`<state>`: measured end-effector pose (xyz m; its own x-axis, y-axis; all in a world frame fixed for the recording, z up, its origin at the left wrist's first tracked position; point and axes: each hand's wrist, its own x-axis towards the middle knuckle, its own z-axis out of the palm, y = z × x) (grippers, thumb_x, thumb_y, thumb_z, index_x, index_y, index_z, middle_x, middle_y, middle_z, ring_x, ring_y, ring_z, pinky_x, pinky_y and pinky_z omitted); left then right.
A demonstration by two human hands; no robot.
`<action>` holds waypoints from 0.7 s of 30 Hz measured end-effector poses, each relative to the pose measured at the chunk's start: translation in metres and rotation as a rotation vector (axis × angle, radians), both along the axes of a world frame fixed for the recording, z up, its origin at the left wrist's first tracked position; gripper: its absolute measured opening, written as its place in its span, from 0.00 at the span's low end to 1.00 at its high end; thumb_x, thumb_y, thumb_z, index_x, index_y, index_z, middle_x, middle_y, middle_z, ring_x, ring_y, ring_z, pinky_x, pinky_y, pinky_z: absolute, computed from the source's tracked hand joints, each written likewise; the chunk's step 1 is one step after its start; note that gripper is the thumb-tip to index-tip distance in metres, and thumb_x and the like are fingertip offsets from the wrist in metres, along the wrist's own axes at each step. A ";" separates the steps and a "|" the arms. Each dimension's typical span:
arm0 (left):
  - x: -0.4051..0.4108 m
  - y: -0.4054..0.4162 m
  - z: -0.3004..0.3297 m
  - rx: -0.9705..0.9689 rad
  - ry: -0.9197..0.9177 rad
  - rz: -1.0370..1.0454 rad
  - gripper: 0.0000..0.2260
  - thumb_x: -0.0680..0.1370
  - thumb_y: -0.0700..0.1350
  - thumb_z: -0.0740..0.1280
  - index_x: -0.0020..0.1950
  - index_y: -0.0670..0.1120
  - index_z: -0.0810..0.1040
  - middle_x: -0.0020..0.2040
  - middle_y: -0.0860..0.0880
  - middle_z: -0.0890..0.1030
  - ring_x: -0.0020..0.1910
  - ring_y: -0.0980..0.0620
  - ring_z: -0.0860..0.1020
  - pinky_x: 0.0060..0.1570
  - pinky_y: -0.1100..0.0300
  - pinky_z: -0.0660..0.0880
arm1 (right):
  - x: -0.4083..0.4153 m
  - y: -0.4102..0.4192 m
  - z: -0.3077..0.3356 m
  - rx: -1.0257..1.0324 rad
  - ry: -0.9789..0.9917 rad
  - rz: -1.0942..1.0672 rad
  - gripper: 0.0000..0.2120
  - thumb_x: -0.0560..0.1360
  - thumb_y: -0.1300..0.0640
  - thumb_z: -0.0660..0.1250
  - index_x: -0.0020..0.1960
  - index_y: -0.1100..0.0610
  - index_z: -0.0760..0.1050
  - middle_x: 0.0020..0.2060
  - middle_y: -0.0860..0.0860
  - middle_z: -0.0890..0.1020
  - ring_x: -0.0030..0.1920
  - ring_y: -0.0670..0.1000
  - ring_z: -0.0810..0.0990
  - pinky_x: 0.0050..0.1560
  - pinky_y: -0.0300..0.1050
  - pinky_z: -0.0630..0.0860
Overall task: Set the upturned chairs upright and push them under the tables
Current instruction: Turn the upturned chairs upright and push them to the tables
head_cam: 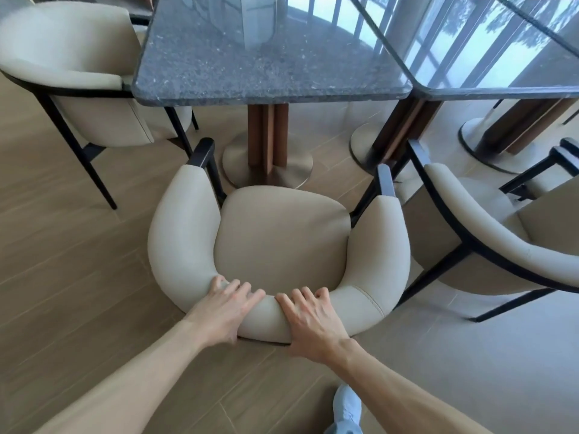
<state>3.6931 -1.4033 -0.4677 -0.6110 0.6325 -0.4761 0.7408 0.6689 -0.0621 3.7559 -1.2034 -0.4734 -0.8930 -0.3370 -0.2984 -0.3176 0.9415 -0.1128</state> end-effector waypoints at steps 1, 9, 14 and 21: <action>0.000 -0.001 0.001 0.002 -0.007 0.005 0.40 0.68 0.50 0.75 0.75 0.50 0.57 0.62 0.49 0.69 0.63 0.46 0.70 0.63 0.46 0.63 | 0.000 0.000 0.000 0.001 0.008 0.000 0.36 0.66 0.48 0.71 0.70 0.54 0.63 0.52 0.54 0.75 0.54 0.58 0.74 0.51 0.55 0.66; 0.004 -0.004 0.004 0.058 -0.025 0.026 0.49 0.67 0.62 0.75 0.79 0.49 0.51 0.73 0.50 0.63 0.71 0.48 0.66 0.73 0.46 0.57 | 0.028 0.001 -0.005 0.040 0.134 -0.007 0.53 0.61 0.43 0.78 0.77 0.57 0.57 0.66 0.55 0.71 0.66 0.60 0.72 0.66 0.67 0.66; -0.008 -0.016 0.017 0.090 -0.090 0.080 0.59 0.62 0.68 0.75 0.81 0.49 0.46 0.78 0.50 0.53 0.78 0.50 0.54 0.76 0.38 0.51 | 0.018 0.008 0.001 0.087 0.006 -0.036 0.61 0.63 0.35 0.76 0.80 0.55 0.43 0.77 0.58 0.54 0.78 0.62 0.53 0.71 0.73 0.53; -0.018 -0.031 0.038 0.160 -0.178 0.170 0.59 0.59 0.70 0.77 0.80 0.48 0.51 0.77 0.48 0.61 0.75 0.47 0.62 0.74 0.47 0.59 | 0.000 0.010 0.032 -0.031 -0.114 -0.134 0.60 0.61 0.30 0.75 0.80 0.55 0.49 0.77 0.53 0.58 0.77 0.57 0.56 0.71 0.72 0.59</action>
